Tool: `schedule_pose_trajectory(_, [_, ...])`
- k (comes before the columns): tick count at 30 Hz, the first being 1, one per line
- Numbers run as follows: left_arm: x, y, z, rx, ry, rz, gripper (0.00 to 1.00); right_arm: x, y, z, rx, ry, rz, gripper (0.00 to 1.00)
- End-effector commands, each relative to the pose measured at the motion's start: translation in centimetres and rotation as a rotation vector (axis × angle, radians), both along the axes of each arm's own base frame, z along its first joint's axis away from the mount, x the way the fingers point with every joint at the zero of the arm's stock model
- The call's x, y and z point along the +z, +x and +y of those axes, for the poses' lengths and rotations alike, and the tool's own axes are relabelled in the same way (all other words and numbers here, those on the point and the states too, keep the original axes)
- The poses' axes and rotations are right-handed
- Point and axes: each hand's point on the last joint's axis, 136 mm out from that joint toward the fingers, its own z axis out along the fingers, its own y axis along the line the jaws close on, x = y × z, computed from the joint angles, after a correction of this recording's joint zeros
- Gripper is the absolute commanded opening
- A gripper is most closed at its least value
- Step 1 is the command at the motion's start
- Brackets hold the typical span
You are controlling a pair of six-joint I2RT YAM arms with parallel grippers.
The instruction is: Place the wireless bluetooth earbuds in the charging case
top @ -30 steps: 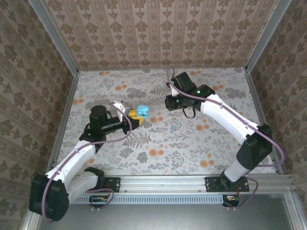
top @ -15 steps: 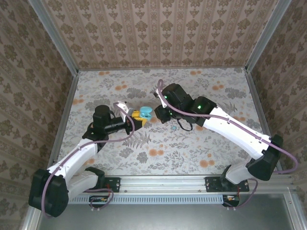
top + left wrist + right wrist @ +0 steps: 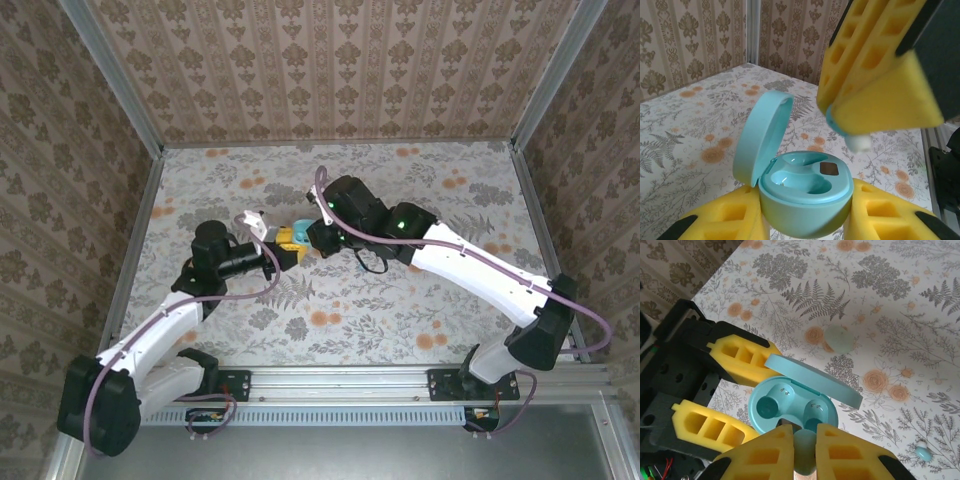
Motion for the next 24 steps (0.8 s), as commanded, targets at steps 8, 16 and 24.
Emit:
schedule_pose_trajectory(8, [0.9, -1.3, -0.6, -0.040, -0.024, -0.075, 0.34, 2.2, 0.7, 1.5, -0.015, 0.050, -0.038, 0.14])
schedule_pose_trajectory(16, [1.0, -1.4, -0.6, -0.036, -0.024, -0.079, 0.34, 1.7, 0.5, 1.8, -0.009, 0.042, -0.016, 0.13])
schedule_pose_trajectory(24, [1.1, -1.3, -0.6, -0.034, -0.024, -0.077, 0.34, 0.4, 0.1, 1.9, -0.003, 0.011, 0.008, 0.14])
